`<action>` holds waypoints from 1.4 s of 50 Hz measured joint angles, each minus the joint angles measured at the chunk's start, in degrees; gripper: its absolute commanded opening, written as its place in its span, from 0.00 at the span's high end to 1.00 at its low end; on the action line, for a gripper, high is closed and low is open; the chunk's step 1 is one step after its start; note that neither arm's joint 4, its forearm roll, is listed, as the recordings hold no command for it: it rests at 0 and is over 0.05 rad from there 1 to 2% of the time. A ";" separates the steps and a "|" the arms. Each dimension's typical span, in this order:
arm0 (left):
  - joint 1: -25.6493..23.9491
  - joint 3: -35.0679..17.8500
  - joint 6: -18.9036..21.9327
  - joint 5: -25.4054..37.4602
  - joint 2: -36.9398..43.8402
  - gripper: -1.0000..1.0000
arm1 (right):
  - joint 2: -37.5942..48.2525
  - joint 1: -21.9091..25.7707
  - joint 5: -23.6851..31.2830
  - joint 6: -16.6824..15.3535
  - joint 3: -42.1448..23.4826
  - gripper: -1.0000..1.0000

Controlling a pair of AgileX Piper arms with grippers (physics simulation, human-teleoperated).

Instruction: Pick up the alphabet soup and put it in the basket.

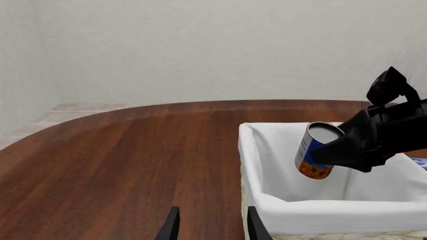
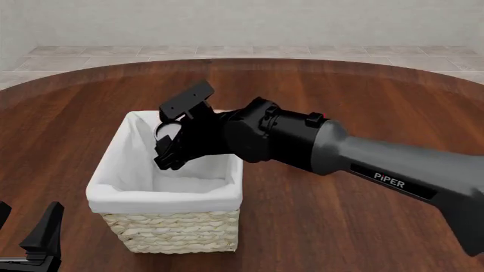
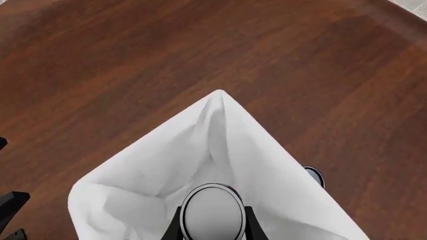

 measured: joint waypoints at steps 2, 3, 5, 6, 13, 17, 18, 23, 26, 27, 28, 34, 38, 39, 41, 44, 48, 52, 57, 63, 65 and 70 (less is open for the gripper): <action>0.00 0.00 0.00 0.00 0.00 0.00 | 0.05 0.04 -0.01 0.04 0.04 1.00; 0.00 0.00 0.00 0.00 0.00 0.00 | 0.07 0.06 -0.01 0.05 0.05 1.00; 0.00 0.00 0.00 0.00 0.00 0.00 | 0.12 0.10 -0.01 0.07 0.07 1.00; 0.00 0.00 0.00 0.00 0.00 0.00 | 0.15 0.12 -0.02 0.07 0.08 1.00; 0.00 0.00 0.00 0.00 0.00 0.00 | 0.39 0.20 -0.10 0.13 0.16 1.00; 0.00 0.00 0.00 0.00 0.00 0.00 | 0.56 0.22 -0.18 0.15 0.19 1.00; 0.00 0.00 0.00 0.00 0.00 0.00 | 0.61 0.23 -0.20 0.16 0.19 1.00; 0.00 0.00 0.00 0.00 0.00 0.00 | 0.92 0.19 -0.29 0.18 0.18 1.00; 0.00 0.00 0.00 0.00 0.00 0.00 | 1.08 0.21 -0.32 0.19 0.19 1.00; 0.00 0.00 0.00 0.00 0.00 0.00 | 1.13 0.22 -0.32 0.19 0.20 1.00; 0.00 0.00 0.00 0.00 0.00 0.00 | 1.17 0.22 -0.33 0.19 0.20 1.00; 0.00 0.00 0.00 0.00 0.00 0.00 | 1.37 0.24 -0.35 0.21 0.22 1.00; 0.00 0.00 0.00 0.00 0.00 0.00 | 1.48 0.23 -0.43 0.24 0.30 1.00; 0.00 0.00 0.00 0.00 0.00 0.00 | 1.51 0.24 -0.45 0.26 0.32 1.00; 0.00 0.00 0.00 0.00 0.00 0.00 | 1.55 0.24 -0.49 0.31 0.38 1.00; 0.00 0.00 0.00 0.00 0.00 0.00 | 1.61 0.26 -0.57 0.39 0.46 1.00; 0.00 0.00 0.00 0.00 0.00 0.00 | 1.69 0.32 -0.75 0.49 0.64 1.00; 0.00 0.00 0.00 0.00 0.00 0.00 | 1.84 0.36 -0.96 0.59 0.86 1.00; 0.00 0.00 0.00 0.00 0.00 0.00 | 2.06 0.36 -1.31 0.79 1.18 1.00; 0.00 0.00 0.00 0.00 0.00 0.00 | 2.31 0.41 -1.85 1.15 1.72 1.00; 0.00 0.00 0.00 0.00 0.00 0.00 | 2.37 0.45 -1.99 1.26 1.86 1.00; 0.00 0.00 0.00 0.00 0.00 0.00 | 2.48 0.54 -2.26 1.50 2.14 1.00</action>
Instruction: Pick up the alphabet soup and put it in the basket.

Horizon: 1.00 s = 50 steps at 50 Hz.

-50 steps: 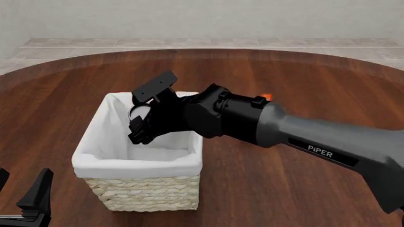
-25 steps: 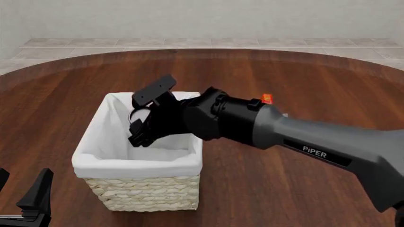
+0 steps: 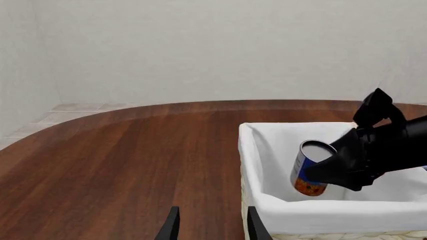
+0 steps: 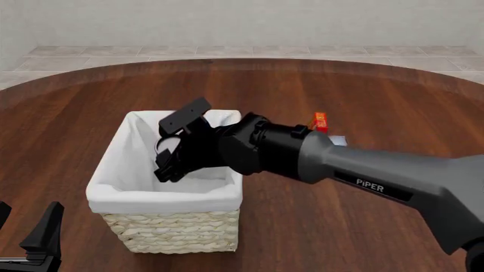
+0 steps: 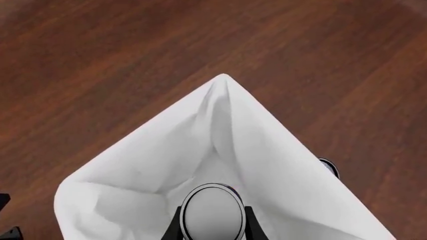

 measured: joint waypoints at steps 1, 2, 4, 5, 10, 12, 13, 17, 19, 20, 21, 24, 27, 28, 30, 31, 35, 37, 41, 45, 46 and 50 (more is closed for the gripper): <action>0.00 0.00 0.00 0.00 0.00 0.00 | 0.01 0.02 -0.05 0.04 0.05 1.00; 0.00 0.00 0.00 0.00 0.00 0.00 | 0.02 0.03 -0.11 0.08 0.11 1.00; 0.00 0.00 0.00 0.00 0.00 0.00 | 0.04 0.06 -0.22 0.16 0.24 1.00; 0.00 0.00 0.00 0.00 0.00 0.00 | 0.05 0.07 -0.29 0.21 0.31 1.00; 0.00 0.00 0.00 0.00 0.00 0.00 | 0.09 0.14 -0.60 0.41 0.67 1.00; 0.00 0.00 0.00 0.00 0.00 0.00 | 0.13 0.17 -0.70 0.48 0.79 1.00; 0.00 0.00 0.00 0.00 0.00 0.00 | 0.15 0.18 -0.74 0.50 0.83 1.00; 0.00 0.00 0.00 0.00 0.00 0.00 | 0.23 0.22 -0.84 0.56 0.96 1.00; 0.00 0.00 0.00 0.00 0.00 0.00 | 0.26 0.23 -0.88 0.58 1.01 1.00; 0.00 0.00 0.00 0.00 0.00 0.00 | 0.27 0.24 -0.90 0.59 1.03 1.00; 0.00 0.00 0.00 0.00 0.00 0.00 | 0.29 0.24 -0.92 0.60 1.05 1.00; 0.00 0.00 0.00 0.00 0.00 0.00 | 0.35 0.26 -1.01 0.66 1.13 1.00; 0.00 0.00 0.00 0.00 0.00 0.00 | 0.42 0.30 -1.07 0.71 1.19 1.00; 0.00 0.00 0.00 0.00 0.00 0.00 | 0.44 0.31 -1.09 0.72 1.20 1.00; 0.00 0.00 0.00 0.00 0.00 0.00 | 0.49 0.32 -1.13 0.73 1.23 1.00; 0.00 0.00 0.00 0.00 0.00 0.00 | 0.51 0.32 -1.15 0.75 1.24 1.00; 0.00 0.00 0.00 0.00 0.00 0.00 | 0.60 0.33 -1.24 0.80 1.29 1.00; 0.00 0.00 0.00 0.00 0.00 0.00 | 0.66 0.32 -1.31 0.83 1.32 1.00; 0.00 0.00 0.00 0.00 0.00 0.00 | 0.78 0.30 -1.45 0.91 1.41 1.00; 0.00 0.00 0.00 0.00 0.00 0.00 | 0.89 0.30 -1.63 1.01 1.55 1.00; 0.00 0.00 0.00 0.00 0.00 0.00 | 0.91 0.31 -1.67 1.02 1.59 1.00; 0.00 0.00 0.00 0.00 0.00 0.00 | 0.99 0.32 -1.79 1.06 1.69 1.00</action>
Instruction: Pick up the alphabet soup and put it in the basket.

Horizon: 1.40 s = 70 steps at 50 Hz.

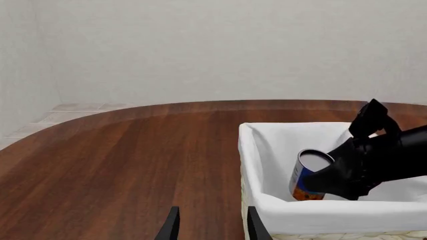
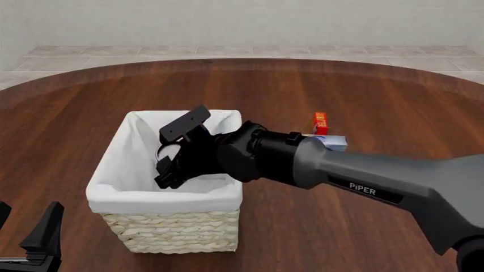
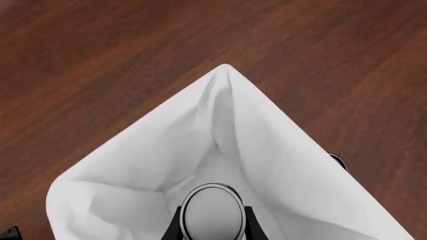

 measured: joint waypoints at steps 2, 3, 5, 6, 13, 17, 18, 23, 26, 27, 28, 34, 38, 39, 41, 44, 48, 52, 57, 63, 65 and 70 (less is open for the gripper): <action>0.00 0.00 0.00 0.00 0.00 0.00 | 0.03 0.00 -0.04 0.02 0.04 1.00; 0.00 0.00 0.00 0.00 0.00 0.00 | 0.04 0.00 -0.07 0.02 0.06 1.00; 0.00 0.00 0.00 0.00 0.00 0.00 | 0.06 -0.01 -0.12 0.03 0.10 1.00; 0.00 0.00 0.00 0.00 0.00 0.00 | 0.07 -0.01 -0.15 0.05 0.14 1.00; 0.00 0.00 0.00 0.00 0.00 0.00 | 0.17 -0.07 -0.35 0.12 0.33 1.00; 0.00 0.00 0.00 0.00 0.00 0.00 | 0.22 -0.18 -0.35 0.18 0.28 1.00; 0.00 0.00 0.00 0.00 0.00 0.00 | 0.23 -0.22 -0.34 0.23 0.26 1.00; 0.00 0.00 0.00 0.00 0.00 0.00 | 0.20 -0.47 -0.40 0.72 0.02 0.00; 0.00 0.00 0.00 0.00 0.00 0.00 | 0.16 -0.57 -0.44 1.02 -0.12 0.00; 0.00 0.00 0.00 0.00 0.00 0.00 | 0.14 -0.59 -0.45 1.11 -0.16 0.00; 0.00 0.00 0.00 0.00 0.00 0.00 | 0.13 -0.61 -0.46 1.18 -0.20 0.00; 0.00 0.00 0.00 0.00 0.00 0.00 | 0.09 -0.79 -0.44 1.52 -0.44 0.00; 0.00 0.00 0.00 0.00 0.00 0.00 | 0.09 -0.88 -0.42 1.64 -0.55 0.00; 0.00 0.00 0.00 0.00 0.00 0.00 | 0.09 -0.89 -0.42 1.67 -0.56 0.00; 0.00 0.00 0.00 0.00 0.00 0.00 | 0.08 -0.91 -0.41 1.72 -0.60 0.00; 0.00 0.00 0.00 0.00 0.00 0.00 | 0.06 -0.92 -0.40 1.80 -0.64 0.00; 0.00 0.00 0.00 0.00 0.00 0.00 | 0.01 -0.92 -0.39 1.87 -0.67 0.00; 0.00 0.00 0.00 0.00 0.00 0.00 | -0.05 -0.92 -0.36 1.92 -0.69 0.00; 0.00 0.00 0.00 0.00 0.00 0.00 | -0.18 -0.96 -0.31 1.95 -0.70 0.00; 0.00 0.00 0.00 0.00 0.00 0.00 | -0.45 -1.05 -0.17 1.97 -0.77 0.00; 0.00 0.00 0.00 0.00 0.00 0.00 | -0.58 -1.11 -0.08 1.96 -0.85 0.00; 0.00 0.00 0.00 0.00 0.00 0.00 | -1.06 -1.28 0.14 1.91 -0.96 0.00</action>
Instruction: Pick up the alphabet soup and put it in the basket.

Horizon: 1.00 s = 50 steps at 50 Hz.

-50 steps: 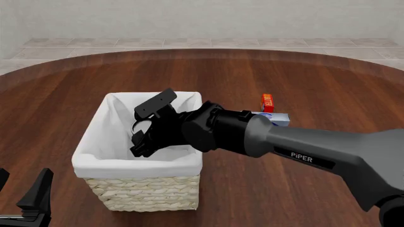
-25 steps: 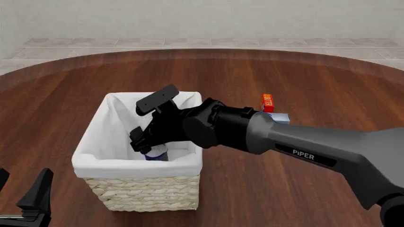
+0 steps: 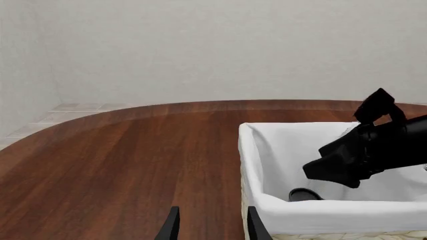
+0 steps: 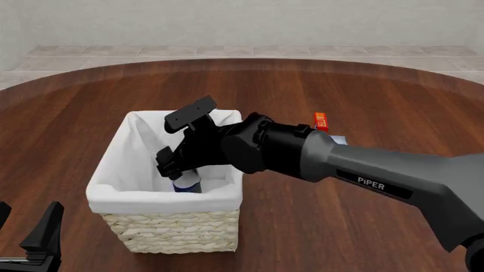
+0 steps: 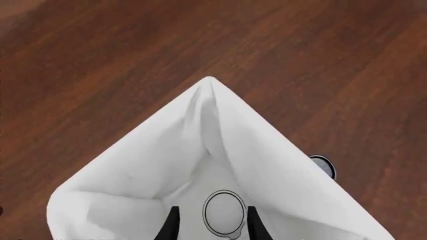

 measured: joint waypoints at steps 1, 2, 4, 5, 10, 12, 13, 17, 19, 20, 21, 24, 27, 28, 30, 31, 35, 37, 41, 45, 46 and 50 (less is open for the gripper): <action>0.00 0.00 0.00 0.00 0.00 0.00 | -0.13 -0.04 0.06 -0.01 -0.02 0.00; 0.00 0.00 0.00 0.00 0.00 0.00 | -0.28 -0.10 0.12 -0.03 -0.06 0.00; 0.00 0.00 0.00 0.00 0.00 0.00 | -0.58 -0.20 0.23 -0.07 -0.12 0.00; 0.00 0.00 0.00 0.00 0.00 0.00 | -0.76 -0.24 0.29 -0.12 -0.13 0.00; 0.00 0.00 0.00 0.00 0.00 0.00 | -1.92 -0.33 0.74 -0.34 -0.22 0.00; 0.00 0.00 0.00 0.00 0.00 0.00 | -2.41 -0.36 0.94 -0.44 -0.27 0.00; 0.00 0.00 0.00 0.00 0.00 0.00 | -2.64 -0.38 1.03 -0.48 -0.29 0.00; 0.00 0.00 0.00 0.00 0.00 0.00 | -3.42 -0.47 1.27 -0.69 -0.24 0.00; 0.00 0.00 0.00 0.00 0.00 0.00 | -3.75 -0.52 1.36 -0.79 -0.17 0.00; 0.00 0.00 0.00 0.00 0.00 0.00 | -3.93 -0.53 1.40 -0.83 -0.12 0.00; 0.00 0.00 0.00 0.00 0.00 0.00 | -4.10 -0.55 1.44 -0.86 -0.07 0.00; 0.00 0.00 0.00 0.00 0.00 0.00 | -4.65 -0.60 1.55 -0.95 0.09 0.00; 0.00 0.00 0.00 0.00 0.00 0.00 | -5.29 -0.59 1.62 -0.83 0.31 0.00; 0.00 0.00 0.00 0.00 0.00 0.00 | -5.53 -0.58 1.65 -0.83 0.39 0.00; 0.00 0.00 0.00 0.00 0.00 0.00 | -6.05 -0.57 1.75 -0.82 0.53 0.00; 0.00 0.00 0.00 0.00 0.00 0.00 | -6.35 -0.56 1.82 -0.83 0.59 0.00; 0.00 0.00 0.00 0.00 0.00 0.00 | -7.55 -0.56 2.18 -0.94 0.75 0.00; 0.00 0.00 0.00 0.00 0.00 0.00 | -8.14 -0.55 2.36 -0.98 0.82 0.00; 0.00 0.00 0.00 0.00 0.00 0.00 | -9.29 -0.53 2.69 -1.06 1.03 0.00; 0.00 0.00 0.00 0.00 0.00 0.00 | -10.39 -0.54 3.01 -1.18 1.29 0.00; 0.00 0.00 0.00 0.00 0.00 0.00 | -10.65 -0.56 3.08 -1.21 1.34 0.00; 0.00 0.00 0.00 0.00 0.00 0.00 | -11.70 -0.65 3.40 -1.31 1.50 0.00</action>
